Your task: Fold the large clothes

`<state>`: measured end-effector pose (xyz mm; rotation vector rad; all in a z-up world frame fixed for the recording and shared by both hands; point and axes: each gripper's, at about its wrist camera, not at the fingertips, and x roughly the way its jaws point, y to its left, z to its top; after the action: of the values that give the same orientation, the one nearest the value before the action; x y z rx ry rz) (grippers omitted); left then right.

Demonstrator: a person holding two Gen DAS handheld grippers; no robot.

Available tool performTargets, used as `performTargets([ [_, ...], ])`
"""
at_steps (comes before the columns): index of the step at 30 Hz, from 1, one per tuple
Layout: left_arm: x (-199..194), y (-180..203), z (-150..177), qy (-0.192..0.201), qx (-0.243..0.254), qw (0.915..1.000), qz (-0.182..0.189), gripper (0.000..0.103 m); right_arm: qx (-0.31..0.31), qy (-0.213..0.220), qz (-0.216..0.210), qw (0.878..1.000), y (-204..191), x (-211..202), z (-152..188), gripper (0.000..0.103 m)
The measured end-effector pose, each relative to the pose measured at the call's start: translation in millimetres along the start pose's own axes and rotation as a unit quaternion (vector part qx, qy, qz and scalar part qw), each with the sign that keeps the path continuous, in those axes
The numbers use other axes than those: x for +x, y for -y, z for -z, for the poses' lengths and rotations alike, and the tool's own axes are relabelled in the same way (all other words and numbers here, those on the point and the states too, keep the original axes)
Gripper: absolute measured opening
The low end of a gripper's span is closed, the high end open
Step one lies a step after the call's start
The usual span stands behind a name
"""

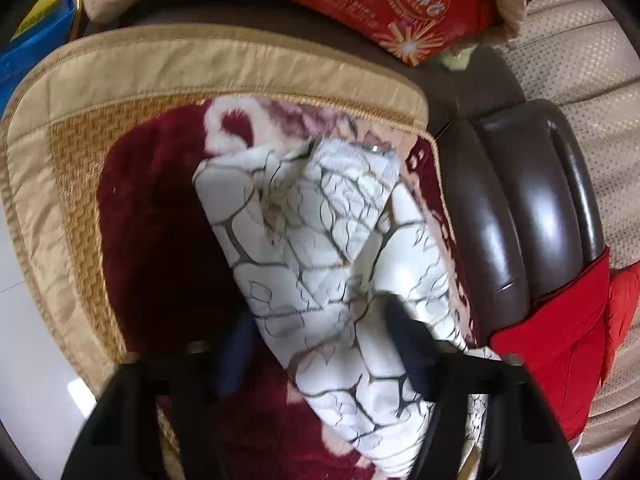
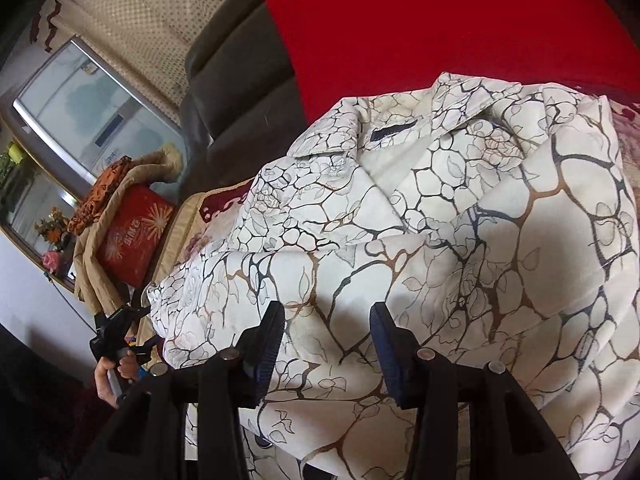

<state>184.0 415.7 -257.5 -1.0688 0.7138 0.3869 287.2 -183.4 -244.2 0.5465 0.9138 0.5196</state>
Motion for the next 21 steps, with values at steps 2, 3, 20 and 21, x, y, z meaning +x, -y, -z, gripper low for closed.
performTargets([
  [2, 2, 8, -2, 0.0, 0.023, 0.9995, -0.021, 0.026, 0.005, 0.001, 0.0, 1.0, 2, -1, -1, 0.048],
  [3, 2, 10, -3, 0.002, 0.032, 0.9992, -0.023, 0.02, 0.006, 0.002, 0.001, 1.0, 3, -2, -2, 0.048],
  [20, -101, 253, 124, 0.059, 0.377, 0.919, 0.1, 0.01, 0.051, 0.046, -0.001, 0.998, 24, -28, -9, 0.048],
  [21, -106, 275, 150, 0.048, 0.409, 0.9038, 0.118, 0.01, 0.056, 0.051, -0.002, 0.997, 26, -31, -10, 0.048],
])
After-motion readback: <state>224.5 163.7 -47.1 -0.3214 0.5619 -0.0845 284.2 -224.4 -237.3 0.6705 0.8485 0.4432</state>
